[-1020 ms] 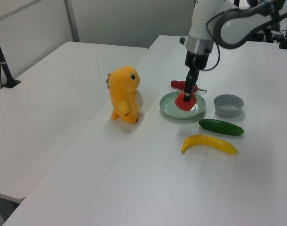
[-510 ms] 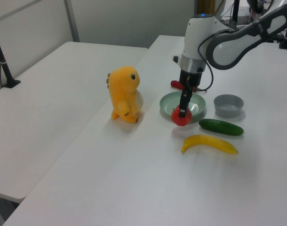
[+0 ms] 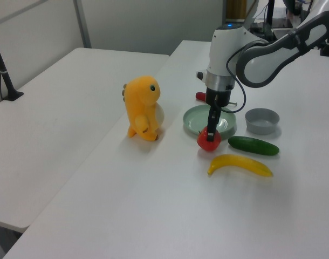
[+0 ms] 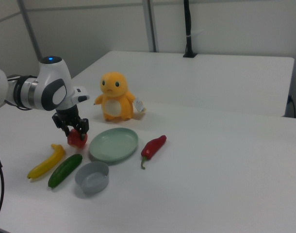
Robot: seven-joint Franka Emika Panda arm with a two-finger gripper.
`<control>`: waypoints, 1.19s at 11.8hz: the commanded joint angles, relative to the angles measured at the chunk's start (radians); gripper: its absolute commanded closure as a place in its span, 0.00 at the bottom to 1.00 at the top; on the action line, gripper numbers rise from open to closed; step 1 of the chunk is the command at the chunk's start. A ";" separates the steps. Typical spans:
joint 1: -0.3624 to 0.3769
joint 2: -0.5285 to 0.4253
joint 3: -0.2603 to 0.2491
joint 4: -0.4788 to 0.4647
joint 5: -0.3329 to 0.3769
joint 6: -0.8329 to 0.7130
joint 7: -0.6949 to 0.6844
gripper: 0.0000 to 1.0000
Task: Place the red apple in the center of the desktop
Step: 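Carry the apple past the cucumber and lower it beside the banana, then open the gripper to release the apple onto the table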
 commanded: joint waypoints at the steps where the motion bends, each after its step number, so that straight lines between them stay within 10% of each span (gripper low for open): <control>1: -0.005 0.001 0.002 0.007 -0.019 -0.003 0.030 0.00; 14: -0.045 -0.115 0.002 0.014 -0.011 -0.055 0.091 0.00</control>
